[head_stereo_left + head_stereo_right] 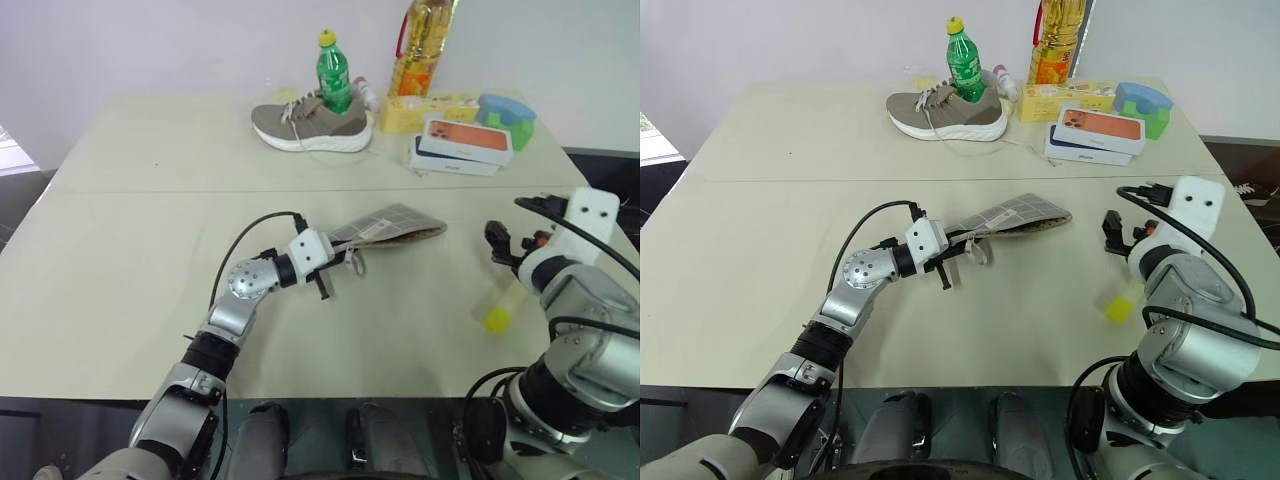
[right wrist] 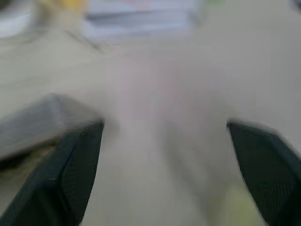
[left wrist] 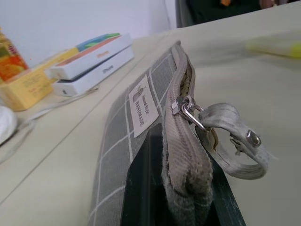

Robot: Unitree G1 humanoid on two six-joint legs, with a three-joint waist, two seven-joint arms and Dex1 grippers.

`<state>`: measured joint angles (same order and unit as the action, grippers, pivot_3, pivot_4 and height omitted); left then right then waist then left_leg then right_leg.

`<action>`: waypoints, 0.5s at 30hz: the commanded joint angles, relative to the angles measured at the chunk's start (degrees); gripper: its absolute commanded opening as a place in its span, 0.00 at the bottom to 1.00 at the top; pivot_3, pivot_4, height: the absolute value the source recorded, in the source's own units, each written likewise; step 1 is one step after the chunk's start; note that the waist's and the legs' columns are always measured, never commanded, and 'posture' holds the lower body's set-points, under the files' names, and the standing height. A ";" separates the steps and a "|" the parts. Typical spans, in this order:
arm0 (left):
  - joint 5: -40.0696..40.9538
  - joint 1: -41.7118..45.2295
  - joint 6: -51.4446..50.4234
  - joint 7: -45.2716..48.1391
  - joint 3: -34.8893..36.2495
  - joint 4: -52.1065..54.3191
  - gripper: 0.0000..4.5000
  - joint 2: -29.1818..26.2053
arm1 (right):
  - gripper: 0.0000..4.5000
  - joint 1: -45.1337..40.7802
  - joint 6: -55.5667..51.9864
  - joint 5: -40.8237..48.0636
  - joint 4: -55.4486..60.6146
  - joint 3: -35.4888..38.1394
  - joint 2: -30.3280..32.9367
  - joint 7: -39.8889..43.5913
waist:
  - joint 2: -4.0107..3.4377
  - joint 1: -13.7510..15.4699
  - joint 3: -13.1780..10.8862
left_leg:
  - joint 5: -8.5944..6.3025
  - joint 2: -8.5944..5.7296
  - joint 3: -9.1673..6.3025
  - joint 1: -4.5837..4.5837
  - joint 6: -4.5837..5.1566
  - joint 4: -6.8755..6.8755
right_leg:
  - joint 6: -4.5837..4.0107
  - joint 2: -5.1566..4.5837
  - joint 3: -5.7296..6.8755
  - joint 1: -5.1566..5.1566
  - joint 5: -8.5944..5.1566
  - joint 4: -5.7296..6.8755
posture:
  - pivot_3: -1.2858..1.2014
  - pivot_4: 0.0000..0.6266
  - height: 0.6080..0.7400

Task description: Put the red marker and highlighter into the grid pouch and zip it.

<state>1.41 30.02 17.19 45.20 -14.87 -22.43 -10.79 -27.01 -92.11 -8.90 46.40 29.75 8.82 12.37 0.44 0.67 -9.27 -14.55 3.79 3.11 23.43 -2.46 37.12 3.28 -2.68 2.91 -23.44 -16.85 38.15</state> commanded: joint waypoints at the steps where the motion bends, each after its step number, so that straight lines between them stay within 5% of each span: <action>1: 0.43 1.18 2.18 0.71 -0.49 -0.71 0.00 1.09 | 0.96 2.28 -0.39 -4.89 3.91 -3.42 -4.50 -5.20 | 0.00 -0.08 0.00 | 0.00 0.00 0.00 0.00 0.00 -0.01 | 0.00 0.00 0.00 0.00 0.00 0.00 | 0.52 0.24 1.00; 6: 0.36 0.99 2.83 0.60 -0.45 -1.29 0.00 2.18 | 0.96 1.00 -0.39 -17.21 3.70 -5.85 -13.59 -11.69 | -0.01 -0.44 0.01 | 0.00 -0.03 -0.08 -0.02 0.00 0.01 | 0.00 0.04 -0.04 0.00 0.00 0.04 | 0.52 0.24 1.00; 15: 0.32 -0.66 2.92 0.11 -0.02 -0.30 0.00 2.18 | 0.96 -4.29 -0.39 -36.85 1.66 -0.74 -32.50 -3.86 | -0.02 -0.48 0.01 | 0.00 -0.07 -0.09 0.01 0.00 0.00 | 0.01 0.02 -0.04 0.00 0.00 -0.02 | 0.52 0.24 1.00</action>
<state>1.42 29.46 19.41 45.70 -14.97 -24.41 -8.76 -27.36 -92.14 -42.18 47.31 27.47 -8.66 6.53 0.42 0.19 -9.26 -14.55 3.72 3.02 23.43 -2.46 37.13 3.29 -2.64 2.87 -23.44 -16.86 38.14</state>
